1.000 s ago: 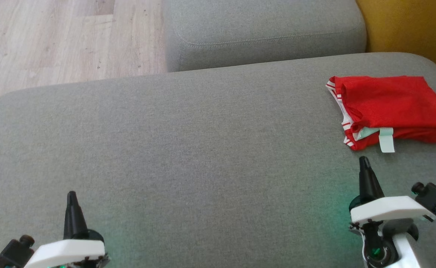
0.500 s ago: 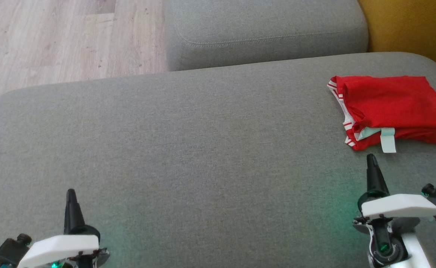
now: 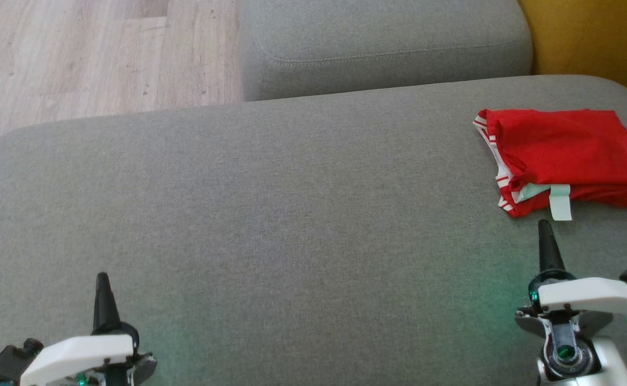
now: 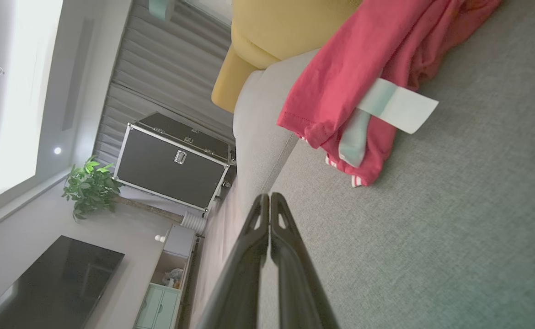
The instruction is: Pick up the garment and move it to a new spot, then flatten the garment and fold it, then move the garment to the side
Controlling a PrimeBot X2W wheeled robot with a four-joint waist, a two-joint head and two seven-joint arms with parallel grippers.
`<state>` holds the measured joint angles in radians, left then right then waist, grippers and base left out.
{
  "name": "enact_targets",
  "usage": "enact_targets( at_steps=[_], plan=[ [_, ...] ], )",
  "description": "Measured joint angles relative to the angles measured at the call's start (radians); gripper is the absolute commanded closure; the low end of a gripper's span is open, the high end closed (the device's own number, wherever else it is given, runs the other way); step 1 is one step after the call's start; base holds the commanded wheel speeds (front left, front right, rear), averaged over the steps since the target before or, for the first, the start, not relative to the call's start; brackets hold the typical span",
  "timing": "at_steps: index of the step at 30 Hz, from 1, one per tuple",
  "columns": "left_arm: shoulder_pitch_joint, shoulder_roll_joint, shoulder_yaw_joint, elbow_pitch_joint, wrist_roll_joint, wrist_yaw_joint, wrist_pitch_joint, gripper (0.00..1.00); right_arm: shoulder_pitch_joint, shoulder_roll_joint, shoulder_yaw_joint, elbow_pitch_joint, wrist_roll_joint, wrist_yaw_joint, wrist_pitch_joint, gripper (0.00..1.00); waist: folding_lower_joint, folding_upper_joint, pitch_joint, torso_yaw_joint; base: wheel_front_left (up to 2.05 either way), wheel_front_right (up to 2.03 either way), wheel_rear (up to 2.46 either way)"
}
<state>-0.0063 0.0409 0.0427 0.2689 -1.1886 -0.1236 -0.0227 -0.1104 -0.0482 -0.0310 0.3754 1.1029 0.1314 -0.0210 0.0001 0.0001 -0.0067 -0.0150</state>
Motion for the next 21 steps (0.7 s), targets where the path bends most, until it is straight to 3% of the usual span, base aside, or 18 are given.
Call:
enact_targets(
  at_steps=[21],
  plan=[
    [-0.021, 0.0, 0.019, 0.002, -0.18, 0.0, 0.058, 1.0, 0.003, 0.001, -0.044, -0.04, 0.216, 0.0, 0.058, 1.0, 0.0, 0.0, 0.004, 0.007, 0.0, 0.0, 0.0]
  ],
)
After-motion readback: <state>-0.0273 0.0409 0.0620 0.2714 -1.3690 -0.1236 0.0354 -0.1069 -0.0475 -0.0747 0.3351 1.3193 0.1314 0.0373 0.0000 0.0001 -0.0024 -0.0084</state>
